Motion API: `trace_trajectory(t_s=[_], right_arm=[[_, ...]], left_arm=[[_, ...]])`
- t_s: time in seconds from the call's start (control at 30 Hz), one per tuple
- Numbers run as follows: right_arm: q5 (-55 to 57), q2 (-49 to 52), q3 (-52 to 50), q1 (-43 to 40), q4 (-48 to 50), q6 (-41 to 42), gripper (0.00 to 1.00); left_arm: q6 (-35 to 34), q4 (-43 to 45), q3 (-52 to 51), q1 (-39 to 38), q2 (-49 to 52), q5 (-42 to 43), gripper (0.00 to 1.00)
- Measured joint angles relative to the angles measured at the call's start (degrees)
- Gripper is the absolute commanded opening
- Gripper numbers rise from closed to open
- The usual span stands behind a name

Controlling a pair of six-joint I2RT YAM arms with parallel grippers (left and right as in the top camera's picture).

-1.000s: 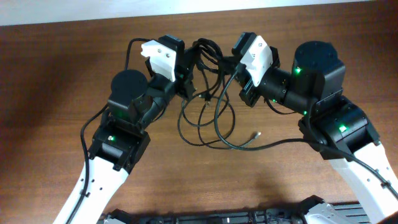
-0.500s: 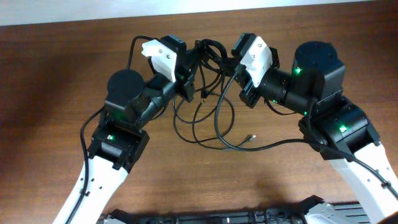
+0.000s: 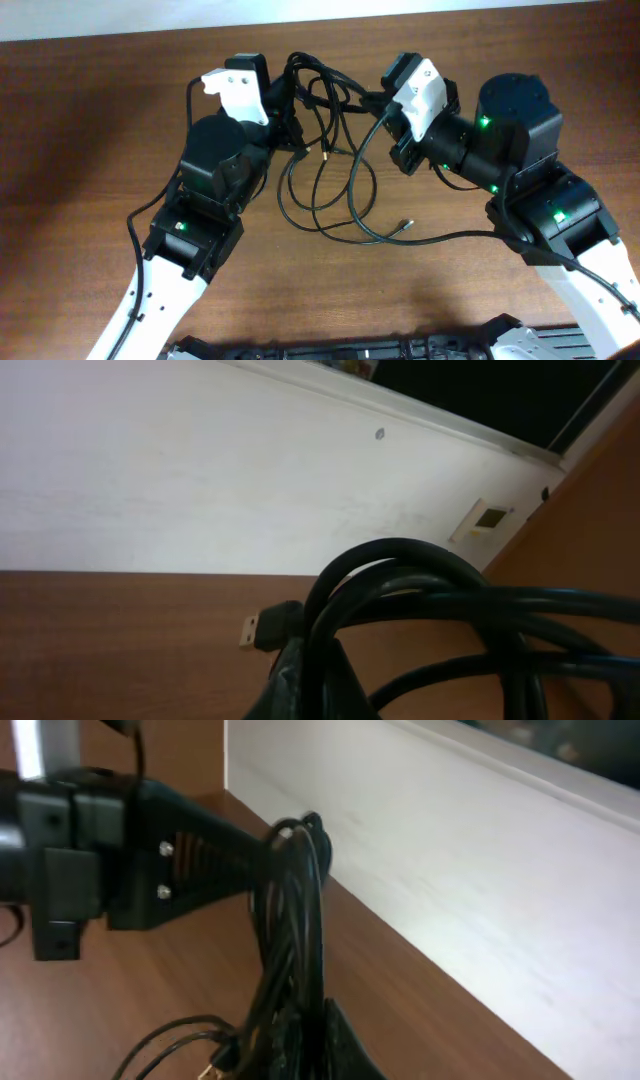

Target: Untangle cables

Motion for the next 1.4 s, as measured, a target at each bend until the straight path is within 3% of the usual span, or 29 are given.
trace_trajectory(t_s=[0.2,0.27,0.47,0.73,0.97,1.17,1.4], right_arm=[[3.48,-2.29,0.02,-0.07,-1.16,1.29,0.84],[3.96,-1.44,0.02,-0.07,-1.2,1.25,0.89],[11.74,1.22,0.02,-0.07,2.71,2.14,0.9],[15.1,3.23,0.02,-0.07,5.42,3.85,0.9],[15.1,3.34,0.02,-0.07,3.56,3.93,0.91],[15.45,3.34,0.02,-0.07,4.35,3.96,0.91],[23.56,3.37,0.02,0.11,5.18,3.85,0.9]], left_arm=[[-0.42,0.63,0.0,1.31,0.04,3.1,0.0],[-4.07,0.66,0.0,1.31,0.04,4.2,0.0],[-14.75,0.81,0.0,1.31,0.04,7.17,0.0],[-15.89,1.14,0.0,-0.87,0.04,9.25,0.0],[-16.04,0.87,0.0,-1.11,0.07,4.13,0.0],[-16.06,0.85,0.0,-1.11,0.07,12.07,0.0],[-16.26,1.33,-0.02,-1.11,0.07,22.6,0.0]])
